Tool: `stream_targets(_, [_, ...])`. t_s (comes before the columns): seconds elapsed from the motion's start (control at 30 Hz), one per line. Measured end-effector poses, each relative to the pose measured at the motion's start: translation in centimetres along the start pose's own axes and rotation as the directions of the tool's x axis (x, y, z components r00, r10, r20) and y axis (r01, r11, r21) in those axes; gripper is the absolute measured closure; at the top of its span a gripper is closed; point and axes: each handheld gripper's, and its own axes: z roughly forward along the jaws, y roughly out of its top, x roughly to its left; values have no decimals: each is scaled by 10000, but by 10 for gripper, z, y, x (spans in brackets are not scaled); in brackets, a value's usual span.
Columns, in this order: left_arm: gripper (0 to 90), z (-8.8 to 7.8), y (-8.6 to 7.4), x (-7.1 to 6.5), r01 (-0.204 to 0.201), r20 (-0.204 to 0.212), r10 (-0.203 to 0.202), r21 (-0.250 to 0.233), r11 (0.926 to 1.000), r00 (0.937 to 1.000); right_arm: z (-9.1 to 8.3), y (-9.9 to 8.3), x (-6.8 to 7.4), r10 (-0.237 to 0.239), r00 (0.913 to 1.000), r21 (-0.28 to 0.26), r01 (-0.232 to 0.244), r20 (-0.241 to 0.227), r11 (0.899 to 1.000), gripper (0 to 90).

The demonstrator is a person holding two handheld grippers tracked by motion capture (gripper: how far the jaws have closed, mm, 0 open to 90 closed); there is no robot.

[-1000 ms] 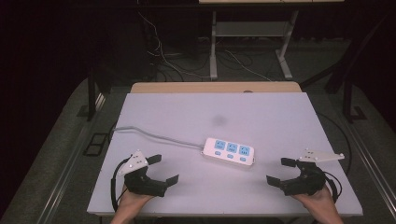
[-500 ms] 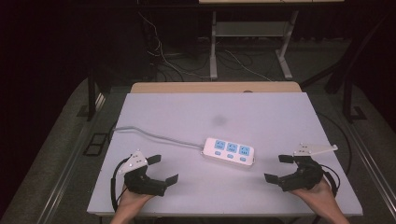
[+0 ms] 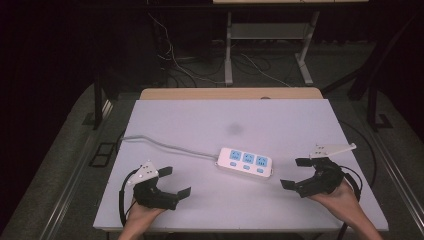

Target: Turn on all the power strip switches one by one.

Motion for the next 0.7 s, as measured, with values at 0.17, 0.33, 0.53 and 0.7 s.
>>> stream_targets(0.17, [0, 1, 0, -1, -12, 27, 12, 31, 10000, 10000, 2, 10, -1, -190, 9998, 190, 191, -32, 9996, 9])
stream_targets(0.33, [0, 1, 0, 0, -11, -7, 11, 29, 10000, 10000, 3, 17, -2, -282, 9996, 246, 282, -19, 9993, 9])
stream_targets(0.53, [0, 0, 0, 0, -12, -21, 12, 34, 10000, 10000, 7, 27, -5, -370, 9993, 460, 370, -12, 9983, 10])
stream_targets(0.7, [0, 1, 0, -1, -19, -21, 19, 44, 10000, 10000, 11, 31, -6, -368, 9993, 587, 371, -69, 9976, 10])
